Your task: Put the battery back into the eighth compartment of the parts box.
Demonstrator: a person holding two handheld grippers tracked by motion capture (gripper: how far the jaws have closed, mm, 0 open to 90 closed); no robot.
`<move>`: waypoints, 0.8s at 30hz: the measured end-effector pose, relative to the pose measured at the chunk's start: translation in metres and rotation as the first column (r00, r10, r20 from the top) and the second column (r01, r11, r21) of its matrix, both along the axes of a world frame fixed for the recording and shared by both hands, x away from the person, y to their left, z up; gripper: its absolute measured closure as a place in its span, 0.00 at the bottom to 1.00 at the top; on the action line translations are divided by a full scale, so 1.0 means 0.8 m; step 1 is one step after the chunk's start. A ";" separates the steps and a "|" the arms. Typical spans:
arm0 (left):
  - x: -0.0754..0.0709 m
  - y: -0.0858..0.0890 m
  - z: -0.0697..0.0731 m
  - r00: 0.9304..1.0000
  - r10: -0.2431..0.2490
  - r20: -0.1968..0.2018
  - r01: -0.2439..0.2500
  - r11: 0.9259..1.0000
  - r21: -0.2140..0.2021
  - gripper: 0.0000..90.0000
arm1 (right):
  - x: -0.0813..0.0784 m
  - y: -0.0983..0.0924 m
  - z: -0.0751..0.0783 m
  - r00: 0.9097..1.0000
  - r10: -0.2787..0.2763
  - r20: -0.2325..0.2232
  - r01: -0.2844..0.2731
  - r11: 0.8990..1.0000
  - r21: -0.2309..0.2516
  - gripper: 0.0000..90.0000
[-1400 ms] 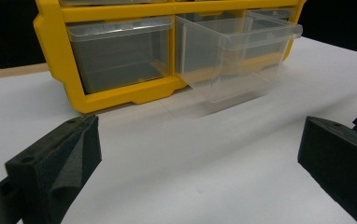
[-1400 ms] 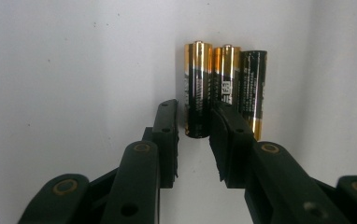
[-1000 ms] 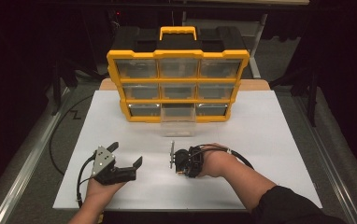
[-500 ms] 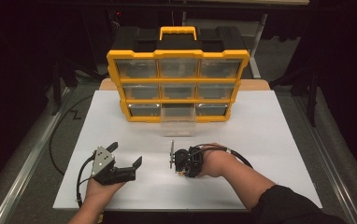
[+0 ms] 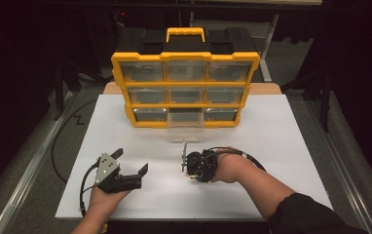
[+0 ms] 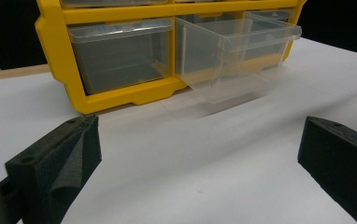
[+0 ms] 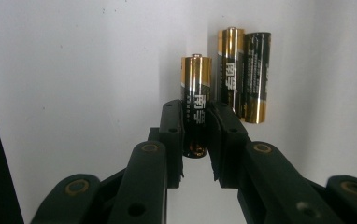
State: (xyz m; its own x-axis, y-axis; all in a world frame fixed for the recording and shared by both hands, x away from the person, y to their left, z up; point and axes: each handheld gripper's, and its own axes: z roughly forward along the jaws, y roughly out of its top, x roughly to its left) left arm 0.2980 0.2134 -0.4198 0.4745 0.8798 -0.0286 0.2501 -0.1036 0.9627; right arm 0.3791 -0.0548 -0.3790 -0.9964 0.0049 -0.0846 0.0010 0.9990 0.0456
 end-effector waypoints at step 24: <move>0.000 0.001 0.000 1.000 0.000 0.002 0.000 1.000 0.000 0.00 | 0.018 -0.015 0.031 0.999 -0.032 -0.003 0.032 0.999 -0.013 0.87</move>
State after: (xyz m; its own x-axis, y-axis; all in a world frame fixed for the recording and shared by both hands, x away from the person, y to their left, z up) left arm 0.2979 0.2139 -0.4198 0.4746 0.8798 -0.0279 0.2480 -0.1032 0.9632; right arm 0.3936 -0.0665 -0.3542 -0.9960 0.0361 -0.0817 0.0335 0.9989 0.0329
